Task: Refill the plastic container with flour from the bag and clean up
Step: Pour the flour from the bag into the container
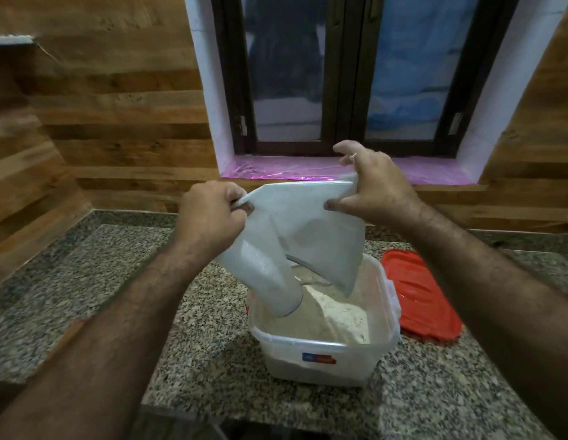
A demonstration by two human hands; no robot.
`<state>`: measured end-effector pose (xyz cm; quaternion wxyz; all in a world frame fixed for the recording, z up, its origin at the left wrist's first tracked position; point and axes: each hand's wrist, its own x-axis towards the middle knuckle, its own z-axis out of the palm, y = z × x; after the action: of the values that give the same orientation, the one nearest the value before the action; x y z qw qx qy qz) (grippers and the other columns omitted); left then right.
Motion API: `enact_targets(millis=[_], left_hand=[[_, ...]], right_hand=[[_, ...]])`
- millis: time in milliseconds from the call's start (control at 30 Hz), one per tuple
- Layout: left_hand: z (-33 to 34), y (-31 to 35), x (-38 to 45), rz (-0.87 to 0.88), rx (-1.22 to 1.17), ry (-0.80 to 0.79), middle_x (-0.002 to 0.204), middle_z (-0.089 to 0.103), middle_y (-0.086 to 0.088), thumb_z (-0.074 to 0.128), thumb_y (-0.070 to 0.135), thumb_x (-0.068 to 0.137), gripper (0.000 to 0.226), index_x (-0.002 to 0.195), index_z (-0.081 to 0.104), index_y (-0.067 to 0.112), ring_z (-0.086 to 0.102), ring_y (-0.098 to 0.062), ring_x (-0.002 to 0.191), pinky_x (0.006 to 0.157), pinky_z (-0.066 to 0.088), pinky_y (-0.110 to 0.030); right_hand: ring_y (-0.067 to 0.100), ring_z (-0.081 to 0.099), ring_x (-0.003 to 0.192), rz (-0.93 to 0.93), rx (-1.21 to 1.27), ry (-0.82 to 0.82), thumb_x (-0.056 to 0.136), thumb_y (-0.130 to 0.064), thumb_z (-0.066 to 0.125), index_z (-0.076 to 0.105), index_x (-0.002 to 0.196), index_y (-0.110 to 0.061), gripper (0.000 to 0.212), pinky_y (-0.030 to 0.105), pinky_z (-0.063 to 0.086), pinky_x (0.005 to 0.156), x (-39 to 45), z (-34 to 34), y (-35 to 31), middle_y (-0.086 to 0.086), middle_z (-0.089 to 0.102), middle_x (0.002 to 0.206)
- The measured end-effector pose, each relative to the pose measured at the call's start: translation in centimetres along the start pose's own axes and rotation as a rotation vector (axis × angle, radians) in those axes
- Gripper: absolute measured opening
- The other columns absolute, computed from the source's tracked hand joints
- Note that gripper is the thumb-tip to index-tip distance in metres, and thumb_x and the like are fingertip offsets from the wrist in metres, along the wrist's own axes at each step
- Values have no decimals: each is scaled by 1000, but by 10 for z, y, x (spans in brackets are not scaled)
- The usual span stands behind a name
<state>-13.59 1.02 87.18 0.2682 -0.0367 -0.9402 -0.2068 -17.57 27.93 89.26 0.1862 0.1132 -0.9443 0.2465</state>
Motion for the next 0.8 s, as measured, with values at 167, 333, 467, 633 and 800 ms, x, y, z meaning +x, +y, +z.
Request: enact_targets(millis=[167, 333, 467, 633, 800], left_hand=[[6, -26, -13, -207, -220, -25, 73, 76, 10, 80, 22, 90, 7, 84, 83, 21, 73, -17, 73, 68, 55, -31], [6, -46, -18, -288, -367, -57, 73, 78, 5, 81, 22, 89, 7, 82, 82, 22, 77, -24, 73, 72, 66, -48], [0, -58, -22, -167, -320, -101, 76, 77, 8, 81, 20, 92, 8, 85, 82, 24, 73, -16, 72, 67, 59, -35], [4, -68, -28, -220, -407, -167, 83, 79, 5, 83, 21, 91, 5, 91, 80, 24, 76, -17, 77, 67, 64, -41], [7, -58, -12, -247, -693, -368, 125, 75, 3, 90, 21, 87, 64, 144, 61, 24, 76, -5, 105, 78, 61, -18]], right_hand=[[21, 63, 109, 287, 327, 39, 58, -32, 103, 39, 155, -26, 117, 38, 60, 89, -10, 32, 8, -1, 61, 130], [19, 80, 86, 357, 429, -182, 74, -6, 89, 81, 96, -18, 26, 36, 66, 74, -8, 46, 25, -1, 82, 91], [21, 82, 81, 302, 489, -205, 79, 19, 66, 82, 89, -18, 41, 32, 65, 64, 3, 38, 28, 4, 83, 84], [22, 82, 77, 238, 572, -256, 83, 27, 52, 80, 95, -15, 52, 37, 66, 61, 19, 32, 23, 7, 83, 86], [34, 81, 81, 164, 596, -330, 79, 29, 46, 78, 85, -16, 56, 50, 67, 66, 31, 32, 13, 13, 82, 85]])
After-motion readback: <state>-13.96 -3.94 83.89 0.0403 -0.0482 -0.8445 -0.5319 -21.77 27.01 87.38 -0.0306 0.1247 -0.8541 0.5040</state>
